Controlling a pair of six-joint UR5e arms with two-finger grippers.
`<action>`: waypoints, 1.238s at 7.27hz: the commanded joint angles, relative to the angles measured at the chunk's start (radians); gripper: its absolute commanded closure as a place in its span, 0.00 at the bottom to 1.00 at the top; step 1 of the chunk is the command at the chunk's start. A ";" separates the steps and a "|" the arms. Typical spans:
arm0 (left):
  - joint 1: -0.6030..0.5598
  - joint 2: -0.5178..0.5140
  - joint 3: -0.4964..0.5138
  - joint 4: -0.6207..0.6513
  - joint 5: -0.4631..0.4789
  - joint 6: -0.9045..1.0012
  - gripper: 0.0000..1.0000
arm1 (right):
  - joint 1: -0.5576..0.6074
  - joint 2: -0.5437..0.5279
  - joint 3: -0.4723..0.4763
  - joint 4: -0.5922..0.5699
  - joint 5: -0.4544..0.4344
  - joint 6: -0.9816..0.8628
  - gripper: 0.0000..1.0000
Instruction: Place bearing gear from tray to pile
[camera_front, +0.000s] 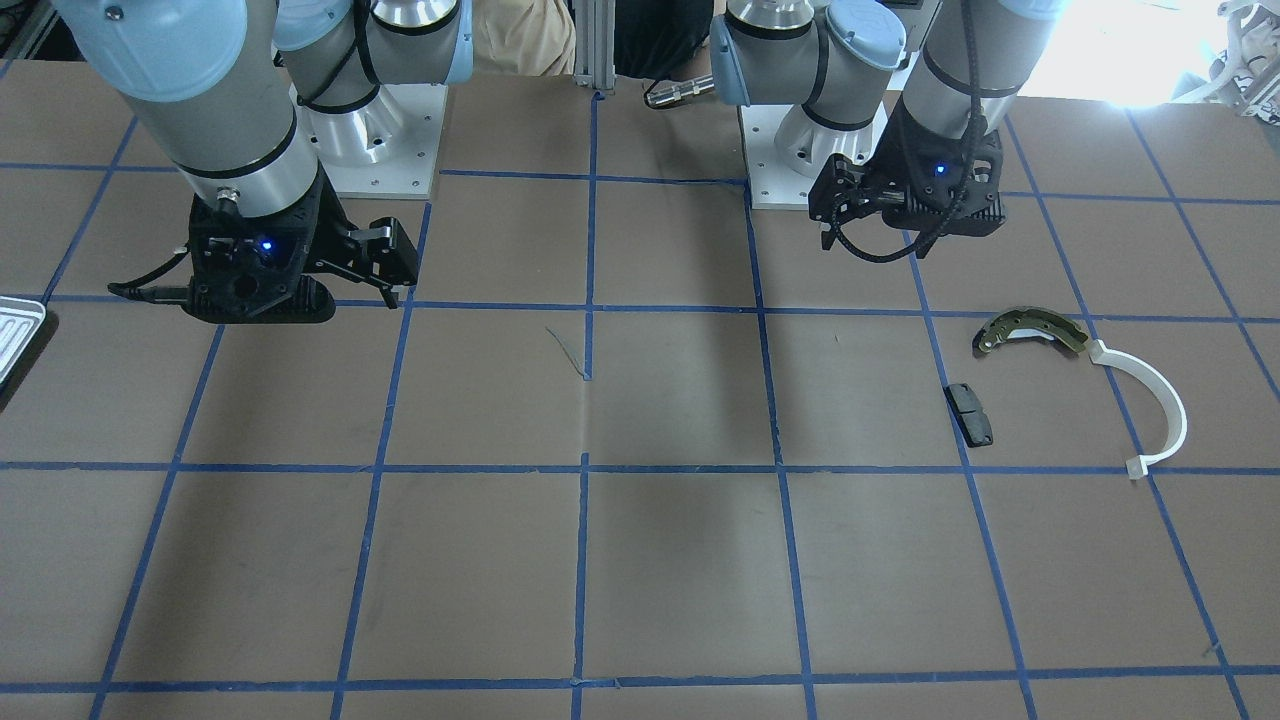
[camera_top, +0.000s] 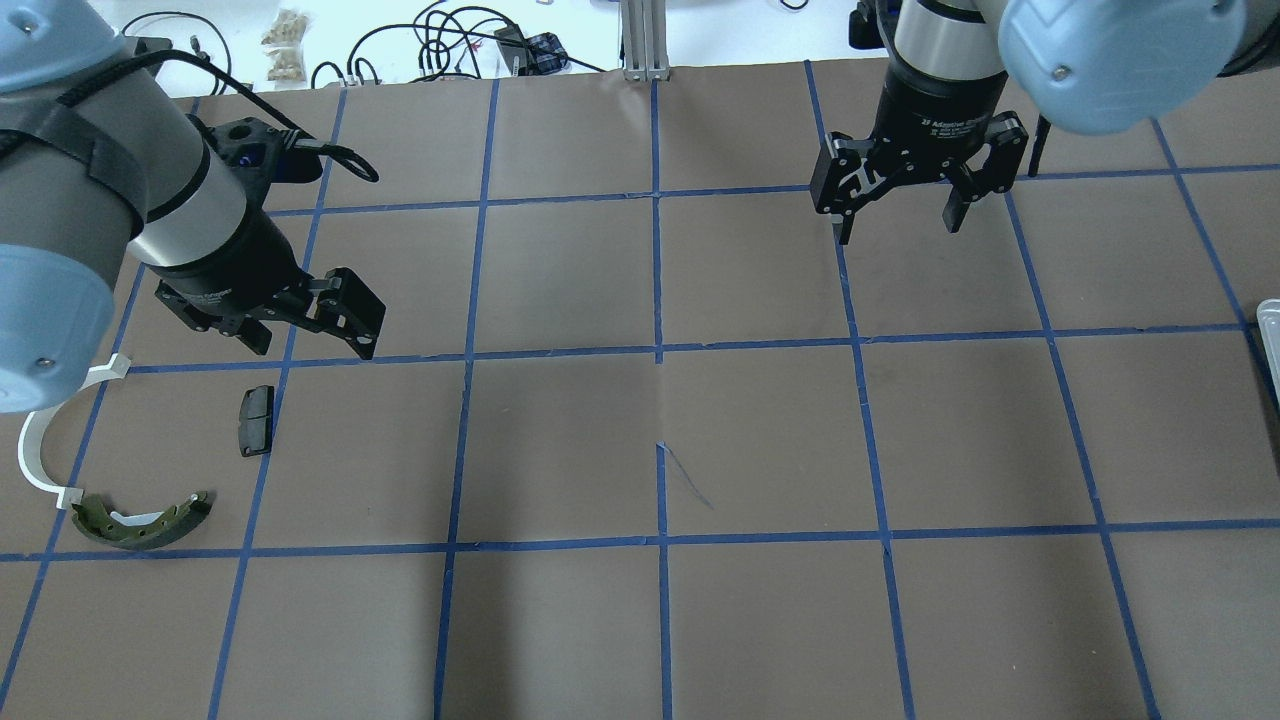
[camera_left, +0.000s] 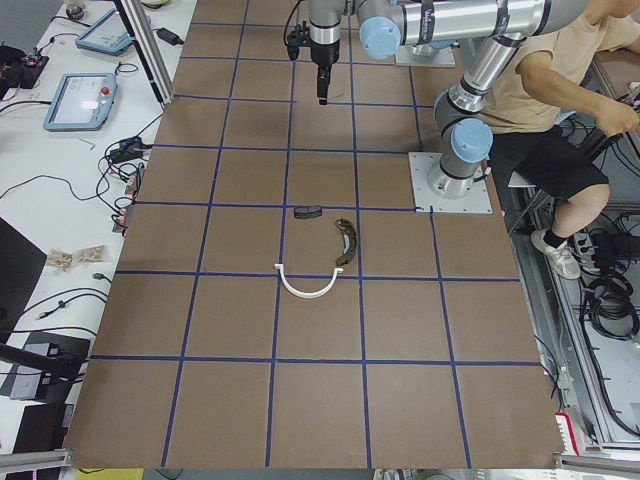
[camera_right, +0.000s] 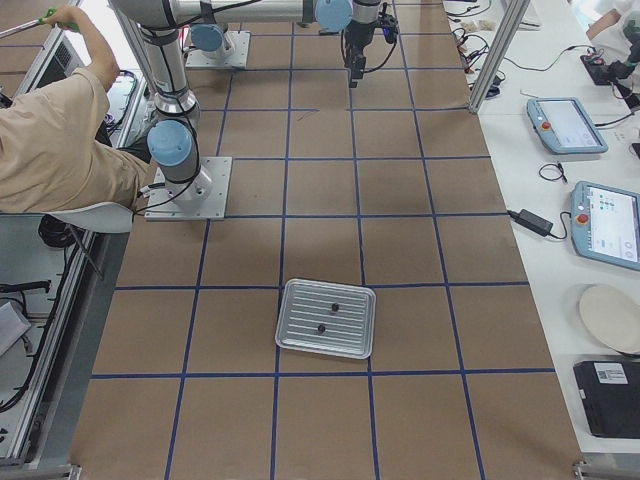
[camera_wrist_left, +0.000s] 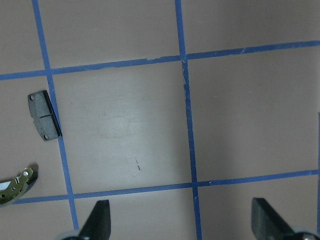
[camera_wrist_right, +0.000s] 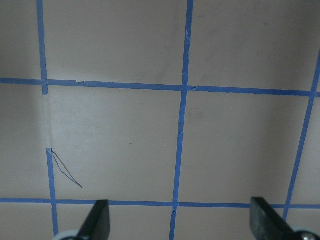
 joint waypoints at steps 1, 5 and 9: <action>-0.003 -0.001 -0.004 0.002 -0.002 0.000 0.00 | -0.017 -0.001 0.009 -0.003 -0.003 0.001 0.00; -0.001 0.002 -0.004 0.005 -0.002 0.000 0.00 | -0.346 0.062 0.045 -0.067 -0.079 -0.500 0.00; -0.001 0.008 -0.002 0.002 0.004 0.000 0.00 | -0.791 0.224 0.069 -0.412 -0.167 -0.959 0.00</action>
